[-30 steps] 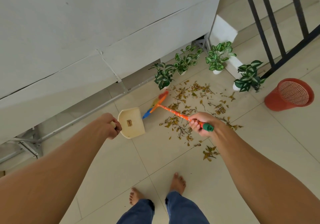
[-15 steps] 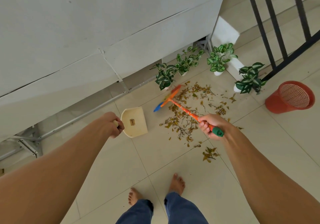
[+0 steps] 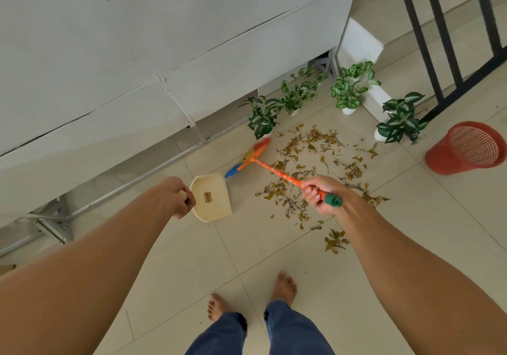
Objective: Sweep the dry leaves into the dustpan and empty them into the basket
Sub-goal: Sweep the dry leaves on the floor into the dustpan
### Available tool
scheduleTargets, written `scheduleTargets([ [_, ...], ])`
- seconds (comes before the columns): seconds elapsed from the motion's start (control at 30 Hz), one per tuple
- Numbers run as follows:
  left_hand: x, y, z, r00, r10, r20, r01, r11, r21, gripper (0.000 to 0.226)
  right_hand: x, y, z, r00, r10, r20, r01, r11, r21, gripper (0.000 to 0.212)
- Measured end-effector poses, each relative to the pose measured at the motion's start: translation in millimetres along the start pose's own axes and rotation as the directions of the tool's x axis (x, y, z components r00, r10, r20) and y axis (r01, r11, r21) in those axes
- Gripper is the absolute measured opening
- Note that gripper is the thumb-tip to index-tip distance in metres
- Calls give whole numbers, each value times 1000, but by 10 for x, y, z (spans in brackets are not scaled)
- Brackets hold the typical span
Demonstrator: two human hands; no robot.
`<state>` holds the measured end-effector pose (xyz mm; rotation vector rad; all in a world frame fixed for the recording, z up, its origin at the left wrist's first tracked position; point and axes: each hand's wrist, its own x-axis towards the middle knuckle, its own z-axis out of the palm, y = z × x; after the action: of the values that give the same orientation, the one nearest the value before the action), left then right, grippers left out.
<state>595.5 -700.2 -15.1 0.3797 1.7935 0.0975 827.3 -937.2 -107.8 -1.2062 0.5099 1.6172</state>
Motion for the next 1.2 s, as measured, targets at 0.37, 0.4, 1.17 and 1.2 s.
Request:
scheduleTargets([
  [0.37,13,9,-17,1000,-7,26,6,1000,15,28,-201,78,-158,999,-33,-30,32,998,-47,28],
  [0.4,21,10,-5,999,-11,33,10,1000,20,28,-195,85,-148,999,-28,-14,28,998,-57,29],
  [1.17,-17,12,52,1000,-19,-1,19,1000,17,30,-161,3,-240,996,-50,-69,45,997,-69,28],
  [1.2,-16,12,63,1000,-21,-1,21,1000,20,30,-144,-17,-234,995,-53,-82,46,995,-91,27],
])
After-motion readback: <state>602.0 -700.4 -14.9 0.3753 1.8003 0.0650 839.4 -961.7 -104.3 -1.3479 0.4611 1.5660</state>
